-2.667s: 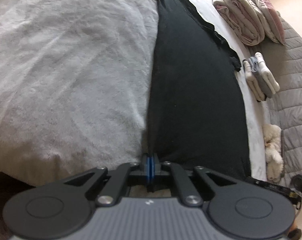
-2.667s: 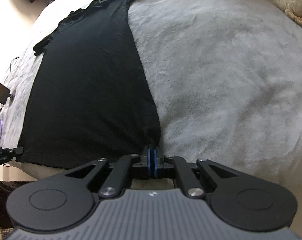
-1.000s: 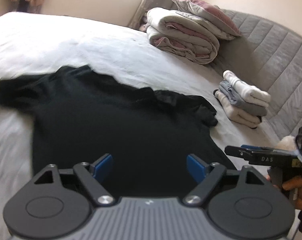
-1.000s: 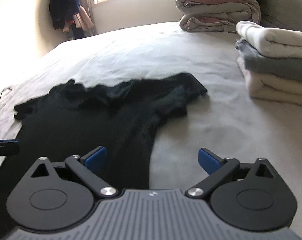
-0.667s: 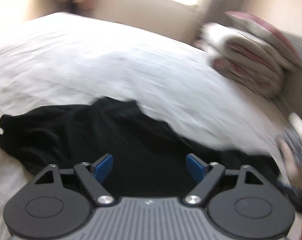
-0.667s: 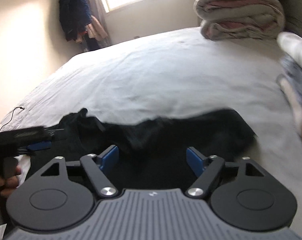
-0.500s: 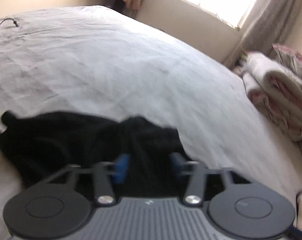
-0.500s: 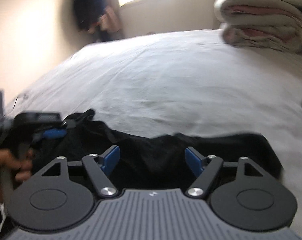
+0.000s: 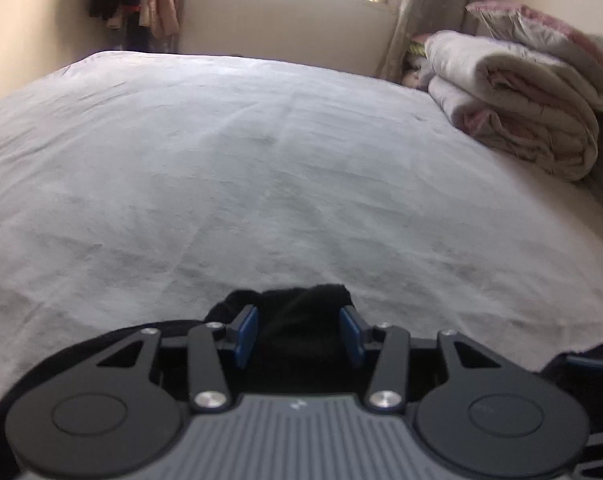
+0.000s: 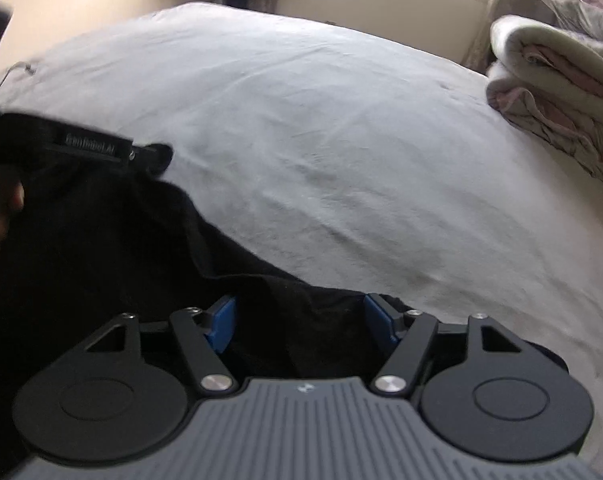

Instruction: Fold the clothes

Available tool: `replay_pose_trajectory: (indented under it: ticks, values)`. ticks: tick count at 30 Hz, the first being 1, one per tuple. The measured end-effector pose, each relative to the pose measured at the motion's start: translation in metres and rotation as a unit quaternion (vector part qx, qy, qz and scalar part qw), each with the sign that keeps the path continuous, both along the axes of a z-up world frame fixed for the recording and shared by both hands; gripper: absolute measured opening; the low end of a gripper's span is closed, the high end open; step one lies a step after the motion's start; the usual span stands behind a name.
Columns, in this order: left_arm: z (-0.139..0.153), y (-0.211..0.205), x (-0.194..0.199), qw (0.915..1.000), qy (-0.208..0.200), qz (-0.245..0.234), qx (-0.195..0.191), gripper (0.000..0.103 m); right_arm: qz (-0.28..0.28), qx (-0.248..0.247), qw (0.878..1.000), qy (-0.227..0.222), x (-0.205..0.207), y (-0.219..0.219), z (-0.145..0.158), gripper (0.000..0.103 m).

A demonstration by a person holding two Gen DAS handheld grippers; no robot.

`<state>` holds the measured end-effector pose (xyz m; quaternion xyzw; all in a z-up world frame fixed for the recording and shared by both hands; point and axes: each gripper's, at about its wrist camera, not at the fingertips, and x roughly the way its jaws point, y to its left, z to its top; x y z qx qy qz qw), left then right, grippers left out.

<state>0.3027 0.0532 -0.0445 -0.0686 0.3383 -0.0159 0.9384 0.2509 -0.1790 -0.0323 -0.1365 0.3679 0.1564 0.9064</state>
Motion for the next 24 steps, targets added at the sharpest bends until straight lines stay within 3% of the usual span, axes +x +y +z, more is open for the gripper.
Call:
replay_pose_trajectory:
  ticks: [4,9,11,12,13,16,24]
  values:
    - [0.003,-0.008,0.009,0.9994,0.018,0.008,0.028,0.046,-0.017,-0.002,1.0,-0.003,0.003,-0.007,0.002,0.061]
    - [0.013,-0.031,0.026,0.9947,0.043,-0.008,0.093,0.045,-0.02,0.032,0.999,0.003,0.01,-0.012,0.001,0.047]
    - [0.009,-0.031,0.026,0.9951,0.033,-0.004,0.093,0.041,-0.028,0.048,0.998,0.001,0.014,-0.016,0.0,0.041]
    - [0.007,-0.029,0.023,0.9963,0.024,0.0,0.082,0.034,-0.033,0.061,0.998,0.001,0.016,-0.018,-0.001,0.035]
    - [0.005,-0.026,0.02,0.9974,0.014,0.004,0.07,0.025,-0.036,0.075,0.997,0.002,0.019,-0.02,-0.002,0.022]
    - [0.002,-0.018,0.021,0.9992,0.006,0.008,0.04,0.009,-0.057,0.12,0.991,0.006,0.027,-0.027,-0.006,0.01]
    - [-0.001,0.011,0.023,0.9976,-0.028,0.031,-0.056,0.006,-0.122,0.131,0.984,-0.016,0.037,-0.024,0.0,0.007]
